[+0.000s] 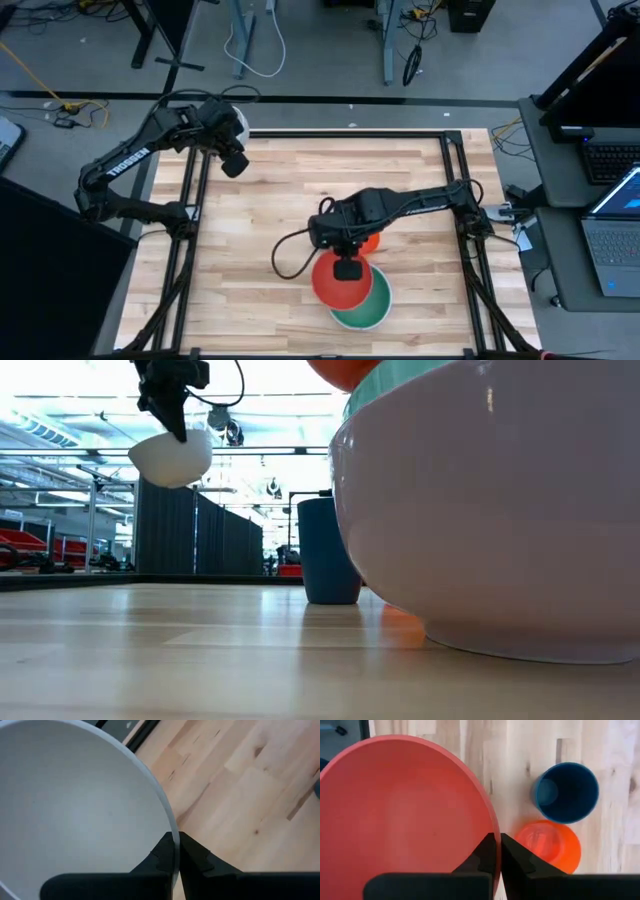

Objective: Nest bowls inside each other
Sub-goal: Stack the left orange bowl onto the green bowl

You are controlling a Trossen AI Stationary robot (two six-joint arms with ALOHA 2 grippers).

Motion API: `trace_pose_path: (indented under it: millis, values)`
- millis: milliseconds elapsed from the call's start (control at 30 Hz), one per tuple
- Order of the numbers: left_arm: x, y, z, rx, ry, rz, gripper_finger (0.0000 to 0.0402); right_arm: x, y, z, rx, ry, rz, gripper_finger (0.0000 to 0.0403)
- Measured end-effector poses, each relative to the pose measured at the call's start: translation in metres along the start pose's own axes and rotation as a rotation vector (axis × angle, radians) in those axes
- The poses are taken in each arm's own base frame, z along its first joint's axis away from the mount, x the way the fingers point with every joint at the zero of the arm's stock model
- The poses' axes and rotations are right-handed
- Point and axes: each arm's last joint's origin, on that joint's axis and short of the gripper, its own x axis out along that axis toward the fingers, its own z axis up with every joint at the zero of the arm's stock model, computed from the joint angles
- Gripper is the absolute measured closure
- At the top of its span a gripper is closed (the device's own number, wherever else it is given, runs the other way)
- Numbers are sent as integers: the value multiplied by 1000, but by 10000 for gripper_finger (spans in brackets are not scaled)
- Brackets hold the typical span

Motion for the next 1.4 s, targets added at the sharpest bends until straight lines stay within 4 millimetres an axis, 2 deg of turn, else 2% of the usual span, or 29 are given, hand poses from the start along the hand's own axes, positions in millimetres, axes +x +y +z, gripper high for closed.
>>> trace_pose_path:
  millis: [300,633,1033,1400]
  values:
    - [0,-3,-2,12,25,-5,402,51,7,-13,10,172,-41,403]
    - [0,-5,-2,23,23,-11,402,76,12,-16,18,182,-35,403]
    - [0,-5,-2,22,22,-11,402,82,11,-23,45,246,-31,399]
    - [0,-5,-2,20,21,-10,402,66,13,-29,45,252,22,342]
